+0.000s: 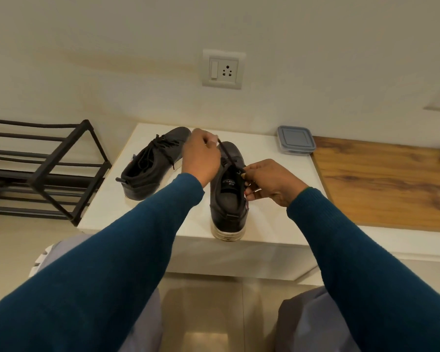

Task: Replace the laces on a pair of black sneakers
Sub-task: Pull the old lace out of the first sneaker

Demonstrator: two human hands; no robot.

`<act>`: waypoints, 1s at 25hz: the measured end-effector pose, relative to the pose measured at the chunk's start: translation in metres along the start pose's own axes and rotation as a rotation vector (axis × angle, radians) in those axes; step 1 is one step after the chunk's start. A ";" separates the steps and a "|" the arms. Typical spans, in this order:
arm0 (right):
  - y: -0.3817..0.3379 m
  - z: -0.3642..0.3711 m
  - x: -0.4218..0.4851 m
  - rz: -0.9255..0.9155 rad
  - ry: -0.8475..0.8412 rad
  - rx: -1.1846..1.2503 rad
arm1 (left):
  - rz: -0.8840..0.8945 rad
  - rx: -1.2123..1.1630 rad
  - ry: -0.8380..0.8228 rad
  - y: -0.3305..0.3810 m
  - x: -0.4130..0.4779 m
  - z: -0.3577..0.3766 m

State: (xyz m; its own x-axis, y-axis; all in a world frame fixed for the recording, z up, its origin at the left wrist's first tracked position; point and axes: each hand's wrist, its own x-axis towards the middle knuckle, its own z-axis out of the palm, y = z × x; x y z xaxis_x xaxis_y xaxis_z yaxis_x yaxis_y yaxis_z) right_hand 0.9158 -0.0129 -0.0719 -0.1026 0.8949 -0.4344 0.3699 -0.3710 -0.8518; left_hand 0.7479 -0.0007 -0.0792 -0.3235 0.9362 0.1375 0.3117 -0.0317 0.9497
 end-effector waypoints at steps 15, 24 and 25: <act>0.000 -0.004 0.000 -0.015 -0.025 -0.038 | -0.014 -0.122 0.274 0.009 0.010 -0.019; -0.001 -0.003 0.001 -0.047 -0.032 -0.094 | 0.516 0.882 -0.326 -0.008 -0.010 0.004; -0.001 -0.003 0.001 -0.050 -0.031 -0.093 | 0.498 0.751 -0.262 -0.006 -0.012 0.004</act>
State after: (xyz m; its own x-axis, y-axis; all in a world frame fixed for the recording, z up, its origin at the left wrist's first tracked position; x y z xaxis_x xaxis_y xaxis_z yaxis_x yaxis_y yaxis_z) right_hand 0.9182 -0.0104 -0.0707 -0.1509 0.9030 -0.4024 0.4477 -0.3005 -0.8422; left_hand 0.7538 -0.0099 -0.0879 0.1858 0.9274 0.3248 0.8845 -0.3018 0.3557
